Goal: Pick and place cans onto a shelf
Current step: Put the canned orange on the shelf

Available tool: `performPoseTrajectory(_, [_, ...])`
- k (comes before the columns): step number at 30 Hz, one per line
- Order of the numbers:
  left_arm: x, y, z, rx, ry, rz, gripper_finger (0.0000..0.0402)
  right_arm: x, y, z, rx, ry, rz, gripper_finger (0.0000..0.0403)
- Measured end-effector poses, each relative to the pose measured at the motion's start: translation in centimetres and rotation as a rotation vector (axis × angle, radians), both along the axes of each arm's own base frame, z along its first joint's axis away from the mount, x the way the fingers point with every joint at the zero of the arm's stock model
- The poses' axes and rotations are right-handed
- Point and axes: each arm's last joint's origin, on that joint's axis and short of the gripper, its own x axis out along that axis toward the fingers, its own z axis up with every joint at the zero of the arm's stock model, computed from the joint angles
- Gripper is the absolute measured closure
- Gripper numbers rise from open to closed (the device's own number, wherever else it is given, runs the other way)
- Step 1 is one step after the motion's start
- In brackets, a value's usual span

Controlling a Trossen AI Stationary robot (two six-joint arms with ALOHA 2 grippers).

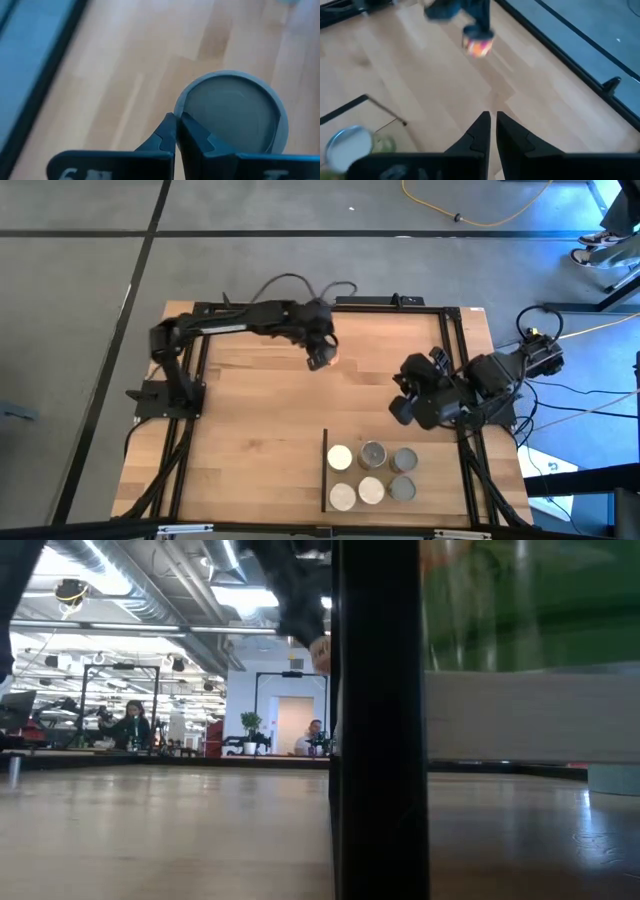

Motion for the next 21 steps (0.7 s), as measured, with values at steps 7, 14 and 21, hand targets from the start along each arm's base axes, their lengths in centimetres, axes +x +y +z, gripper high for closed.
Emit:
performPoseTrajectory(7, [3.8,0.5,-5.9,-0.053,0.158,-0.074,0.0401,0.6,-1.6,0.0,-0.011,0.008,-0.063,0.0370])
performPoseTrajectory(14, [5.0,0.5,-10.2,-0.094,0.269,-0.085,0.0401,1.0,-2.9,0.0,-0.025,0.024,-0.100,0.0370])
performPoseTrajectory(21, [5.3,0.5,-11.5,-0.104,0.295,-0.088,0.0386,1.2,-3.6,0.0,-0.042,0.054,-0.084,0.0370])
